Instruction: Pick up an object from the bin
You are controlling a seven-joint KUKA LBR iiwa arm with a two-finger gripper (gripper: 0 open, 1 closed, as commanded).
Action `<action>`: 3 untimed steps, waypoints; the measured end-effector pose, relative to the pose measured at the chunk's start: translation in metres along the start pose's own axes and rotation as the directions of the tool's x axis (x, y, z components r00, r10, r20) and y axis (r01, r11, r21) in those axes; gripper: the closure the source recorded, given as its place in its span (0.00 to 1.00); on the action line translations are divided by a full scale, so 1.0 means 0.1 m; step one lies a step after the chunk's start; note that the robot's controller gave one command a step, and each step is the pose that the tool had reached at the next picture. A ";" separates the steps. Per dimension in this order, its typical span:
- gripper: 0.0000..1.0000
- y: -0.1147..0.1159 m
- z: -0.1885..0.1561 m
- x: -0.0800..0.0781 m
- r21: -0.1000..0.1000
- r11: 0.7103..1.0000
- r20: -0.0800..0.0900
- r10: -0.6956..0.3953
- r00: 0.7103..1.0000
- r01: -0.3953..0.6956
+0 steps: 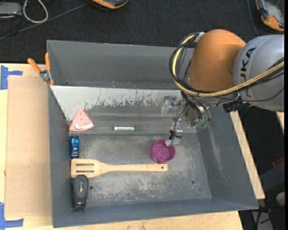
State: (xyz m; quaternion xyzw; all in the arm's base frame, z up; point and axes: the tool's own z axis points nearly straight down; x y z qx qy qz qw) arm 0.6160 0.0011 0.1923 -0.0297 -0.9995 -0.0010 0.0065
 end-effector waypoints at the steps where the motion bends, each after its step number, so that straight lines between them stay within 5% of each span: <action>1: 0.00 0.00 0.17 0.35 -0.001 0.998 -0.001 0.059 0.998 -0.059; 2: 0.00 -0.23 0.88 0.45 0.000 0.989 0.004 -0.149 0.989 0.149; 3: 0.00 -0.07 0.93 0.36 -0.002 1.000 0.005 -0.020 1.000 0.020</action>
Offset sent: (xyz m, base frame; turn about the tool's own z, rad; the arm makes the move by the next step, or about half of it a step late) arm -0.0518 -0.0338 -0.1191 -0.2209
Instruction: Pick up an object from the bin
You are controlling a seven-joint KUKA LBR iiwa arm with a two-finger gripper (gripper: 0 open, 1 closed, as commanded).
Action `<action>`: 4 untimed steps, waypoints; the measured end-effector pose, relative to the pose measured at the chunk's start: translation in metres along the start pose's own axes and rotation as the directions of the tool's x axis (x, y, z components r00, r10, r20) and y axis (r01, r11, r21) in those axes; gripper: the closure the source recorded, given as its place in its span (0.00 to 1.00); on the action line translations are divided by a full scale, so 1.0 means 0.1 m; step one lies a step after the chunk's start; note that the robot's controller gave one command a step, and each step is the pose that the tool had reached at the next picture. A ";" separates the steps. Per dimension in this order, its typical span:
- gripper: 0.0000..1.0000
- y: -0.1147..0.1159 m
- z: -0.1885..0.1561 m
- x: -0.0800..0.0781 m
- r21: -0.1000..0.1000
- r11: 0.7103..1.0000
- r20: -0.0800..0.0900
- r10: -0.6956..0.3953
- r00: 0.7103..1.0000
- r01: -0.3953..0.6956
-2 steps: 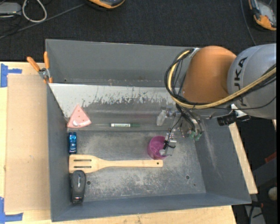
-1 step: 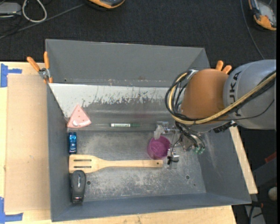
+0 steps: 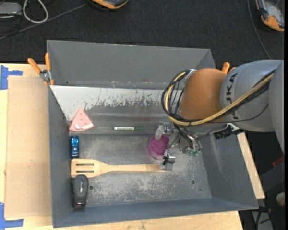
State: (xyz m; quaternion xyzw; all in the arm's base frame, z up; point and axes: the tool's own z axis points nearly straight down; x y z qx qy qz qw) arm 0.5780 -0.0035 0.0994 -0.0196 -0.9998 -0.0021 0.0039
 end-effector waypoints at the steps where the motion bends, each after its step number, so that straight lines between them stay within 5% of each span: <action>1: 1.00 -0.05 0.26 -0.09 0.002 1.000 0.005 -0.026 1.000 0.026; 2: 1.00 -0.05 0.26 -0.09 0.002 1.000 0.005 -0.026 1.000 0.026; 4: 1.00 -0.04 -0.62 -0.10 0.003 0.998 0.004 -0.055 0.998 0.055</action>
Offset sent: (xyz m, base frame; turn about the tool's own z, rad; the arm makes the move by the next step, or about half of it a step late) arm 0.0000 0.0000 0.0000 0.0000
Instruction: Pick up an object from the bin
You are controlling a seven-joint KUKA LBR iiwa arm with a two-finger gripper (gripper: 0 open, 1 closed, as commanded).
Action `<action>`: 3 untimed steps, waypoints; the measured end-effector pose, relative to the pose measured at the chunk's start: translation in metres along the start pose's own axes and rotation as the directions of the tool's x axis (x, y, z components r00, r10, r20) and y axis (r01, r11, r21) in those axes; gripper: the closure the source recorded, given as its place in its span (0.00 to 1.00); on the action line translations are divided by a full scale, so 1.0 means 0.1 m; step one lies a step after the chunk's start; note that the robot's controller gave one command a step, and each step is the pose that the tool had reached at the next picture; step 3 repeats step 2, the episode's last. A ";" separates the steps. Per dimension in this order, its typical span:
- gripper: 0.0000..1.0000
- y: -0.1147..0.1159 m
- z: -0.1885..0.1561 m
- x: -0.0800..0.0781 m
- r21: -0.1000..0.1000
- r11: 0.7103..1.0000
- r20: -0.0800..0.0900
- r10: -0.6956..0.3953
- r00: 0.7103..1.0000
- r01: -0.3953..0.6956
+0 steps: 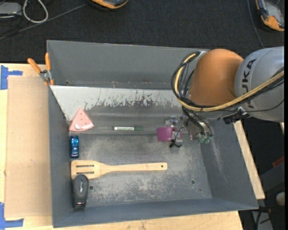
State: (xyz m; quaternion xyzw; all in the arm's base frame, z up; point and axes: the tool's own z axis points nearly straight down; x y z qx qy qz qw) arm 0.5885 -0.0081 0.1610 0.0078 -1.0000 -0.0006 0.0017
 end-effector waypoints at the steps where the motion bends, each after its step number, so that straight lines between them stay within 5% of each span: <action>1: 1.00 -0.28 -0.02 0.06 -0.001 0.976 0.000 -0.219 0.976 0.219; 3: 1.00 -0.31 -0.25 0.08 -0.003 0.980 -0.010 -0.199 0.980 0.199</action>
Offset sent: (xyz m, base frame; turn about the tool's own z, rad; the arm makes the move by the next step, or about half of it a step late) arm 0.0006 -0.0087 0.2367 -0.0588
